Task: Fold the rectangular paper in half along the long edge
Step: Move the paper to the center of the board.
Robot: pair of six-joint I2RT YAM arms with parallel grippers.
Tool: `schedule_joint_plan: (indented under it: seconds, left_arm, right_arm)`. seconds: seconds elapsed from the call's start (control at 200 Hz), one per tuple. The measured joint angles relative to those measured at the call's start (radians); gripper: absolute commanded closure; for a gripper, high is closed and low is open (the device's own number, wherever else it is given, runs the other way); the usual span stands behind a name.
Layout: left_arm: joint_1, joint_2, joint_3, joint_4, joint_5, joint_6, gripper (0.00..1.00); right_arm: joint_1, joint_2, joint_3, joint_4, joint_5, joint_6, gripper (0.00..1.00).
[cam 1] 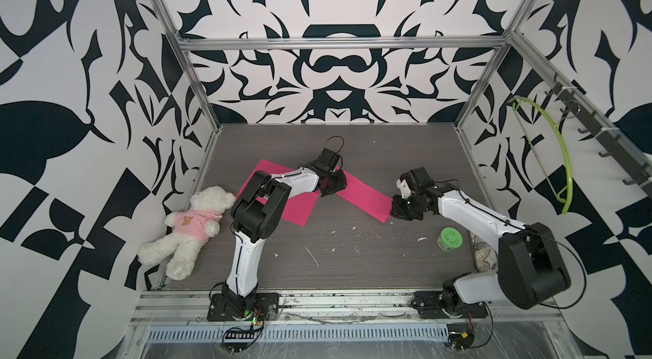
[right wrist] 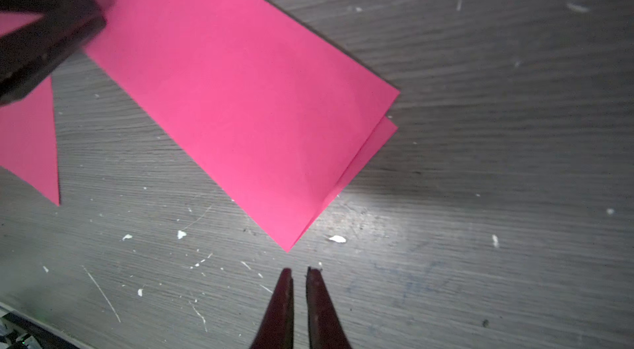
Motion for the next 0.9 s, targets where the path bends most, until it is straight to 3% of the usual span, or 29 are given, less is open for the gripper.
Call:
schedule_joint_plan:
  seconds: [0.225,0.375,0.9]
  left_arm:
    - [0.087,0.144,0.253,-0.106,0.008,0.055,0.73]
    - [0.161,0.193,0.347,-0.167,0.017,0.071,0.73]
    - [0.552,0.174,0.348,-0.242,0.003,0.08,0.72]
  right_arm:
    - [0.044,-0.008,0.001,0.022,0.002,0.0,0.84]
    - [0.069,0.006,0.003,0.036,0.004,0.0,0.83]
    - [0.193,0.142,0.113,0.08,0.034,0.005,0.81]
